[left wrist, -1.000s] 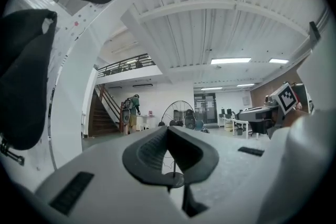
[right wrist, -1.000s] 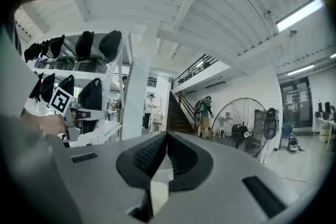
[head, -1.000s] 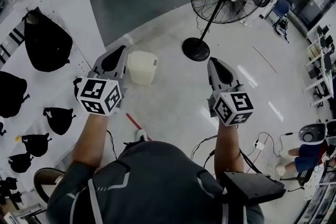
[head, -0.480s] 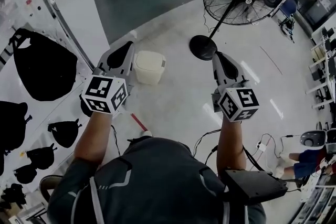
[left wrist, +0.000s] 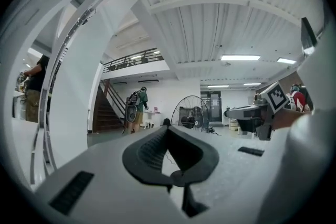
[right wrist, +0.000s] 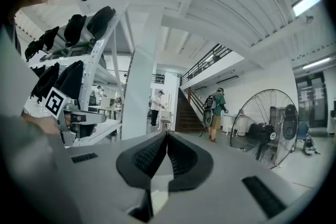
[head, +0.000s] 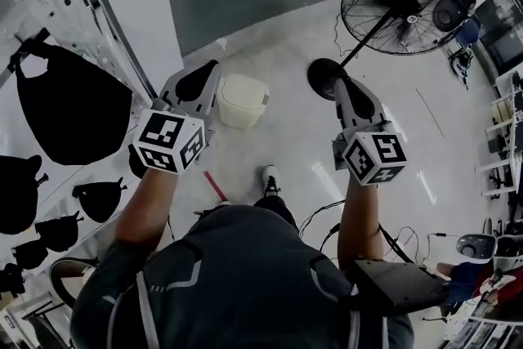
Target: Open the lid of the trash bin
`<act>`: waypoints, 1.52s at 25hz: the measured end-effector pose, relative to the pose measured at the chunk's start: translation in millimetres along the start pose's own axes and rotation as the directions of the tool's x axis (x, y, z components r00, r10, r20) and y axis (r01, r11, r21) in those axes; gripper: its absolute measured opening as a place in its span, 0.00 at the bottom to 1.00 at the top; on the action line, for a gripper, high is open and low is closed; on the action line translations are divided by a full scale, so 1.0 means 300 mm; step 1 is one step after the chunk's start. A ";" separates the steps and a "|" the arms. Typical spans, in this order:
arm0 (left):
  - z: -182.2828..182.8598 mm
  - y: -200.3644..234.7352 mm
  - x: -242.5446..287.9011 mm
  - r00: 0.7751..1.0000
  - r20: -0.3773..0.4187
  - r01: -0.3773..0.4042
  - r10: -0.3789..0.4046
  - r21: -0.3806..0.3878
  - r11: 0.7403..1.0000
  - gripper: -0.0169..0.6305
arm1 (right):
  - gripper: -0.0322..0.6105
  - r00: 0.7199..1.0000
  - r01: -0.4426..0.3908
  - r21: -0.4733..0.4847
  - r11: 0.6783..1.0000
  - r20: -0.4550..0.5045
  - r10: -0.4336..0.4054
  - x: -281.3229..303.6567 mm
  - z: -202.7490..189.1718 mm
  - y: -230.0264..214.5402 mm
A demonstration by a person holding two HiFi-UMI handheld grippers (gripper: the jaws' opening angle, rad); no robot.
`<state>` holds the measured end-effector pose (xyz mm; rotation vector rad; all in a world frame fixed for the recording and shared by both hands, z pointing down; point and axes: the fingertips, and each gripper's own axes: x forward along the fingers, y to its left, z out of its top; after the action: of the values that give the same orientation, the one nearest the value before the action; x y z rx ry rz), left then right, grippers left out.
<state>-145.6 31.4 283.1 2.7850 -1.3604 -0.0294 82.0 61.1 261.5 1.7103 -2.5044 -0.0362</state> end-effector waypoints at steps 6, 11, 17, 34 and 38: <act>-0.014 0.069 0.101 0.997 0.002 -0.078 0.078 0.008 0.997 0.04 | 0.09 0.996 -0.079 0.012 0.997 0.038 0.079 0.201 -0.014 -0.090; -0.012 0.152 0.181 0.985 0.005 -0.175 0.175 0.004 0.985 0.04 | 0.09 0.985 -0.165 -0.020 0.986 0.056 0.166 0.374 -0.007 -0.147; -0.012 0.206 0.338 0.963 -0.021 -0.270 0.270 0.007 0.963 0.04 | 0.09 0.968 -0.242 -0.008 0.970 0.061 0.242 0.566 -0.023 -0.301; -0.088 0.250 0.694 0.895 -0.102 -0.435 0.434 0.014 0.900 0.04 | 0.09 0.895 -0.437 0.000 0.900 0.106 0.434 0.852 -0.086 -0.603; -0.151 0.275 0.730 0.902 -0.145 -0.409 0.406 0.016 0.913 0.04 | 0.09 0.891 -0.447 0.031 0.894 0.103 0.442 0.922 -0.142 -0.606</act>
<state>-74.4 -190.5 332.5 2.3740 -1.8572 0.1736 155.3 -260.9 310.1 1.1295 -2.9278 -0.0104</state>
